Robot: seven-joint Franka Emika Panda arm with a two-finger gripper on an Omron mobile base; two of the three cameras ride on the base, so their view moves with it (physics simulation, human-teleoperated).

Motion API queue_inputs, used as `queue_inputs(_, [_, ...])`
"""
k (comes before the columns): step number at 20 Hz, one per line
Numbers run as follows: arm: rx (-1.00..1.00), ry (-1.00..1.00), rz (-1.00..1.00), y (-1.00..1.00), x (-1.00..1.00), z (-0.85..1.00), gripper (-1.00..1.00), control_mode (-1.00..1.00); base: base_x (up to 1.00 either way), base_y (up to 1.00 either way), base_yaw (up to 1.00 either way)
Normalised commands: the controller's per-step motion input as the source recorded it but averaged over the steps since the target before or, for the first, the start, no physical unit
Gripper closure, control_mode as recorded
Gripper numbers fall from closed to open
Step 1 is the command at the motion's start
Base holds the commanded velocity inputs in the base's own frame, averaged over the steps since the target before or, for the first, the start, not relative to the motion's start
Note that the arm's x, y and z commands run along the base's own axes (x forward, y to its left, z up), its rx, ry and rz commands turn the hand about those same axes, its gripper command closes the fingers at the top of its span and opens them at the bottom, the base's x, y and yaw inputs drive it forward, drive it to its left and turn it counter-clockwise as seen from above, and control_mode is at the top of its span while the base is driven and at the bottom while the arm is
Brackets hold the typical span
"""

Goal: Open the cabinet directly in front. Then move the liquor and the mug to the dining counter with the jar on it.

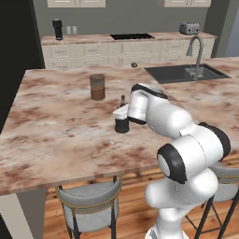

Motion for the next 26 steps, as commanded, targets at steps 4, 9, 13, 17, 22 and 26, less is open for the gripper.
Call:
queue_inputs(4, [0.0, -0.01, 0.0, 0.01, 0.21, -0.33, 1.0, -1.0, 0.0, 0.0, 0.0])
queue_inputs(9, [0.0, -0.03, 0.0, 0.0, 0.36, -0.19, 1.0, -1.0, 0.0, 0.0, 0.0])
queue_inputs(13, [0.0, -0.03, 0.0, 0.02, 0.44, -0.13, 1.0, -1.0, 0.0, 0.0, 0.0])
queue_inputs(17, [0.0, -0.04, 0.0, 0.05, 0.43, -0.18, 1.0, -1.0, 0.0, 0.0, 0.0])
queue_inputs(22, [0.0, -0.01, 0.0, 0.03, 0.32, -0.24, 1.0, -1.0, 0.0, 0.0, 0.0])
queue_inputs(26, [0.0, 0.0, 0.0, 0.0, 0.16, -0.4, 1.0, -1.0, 0.0, 0.0, 0.0])
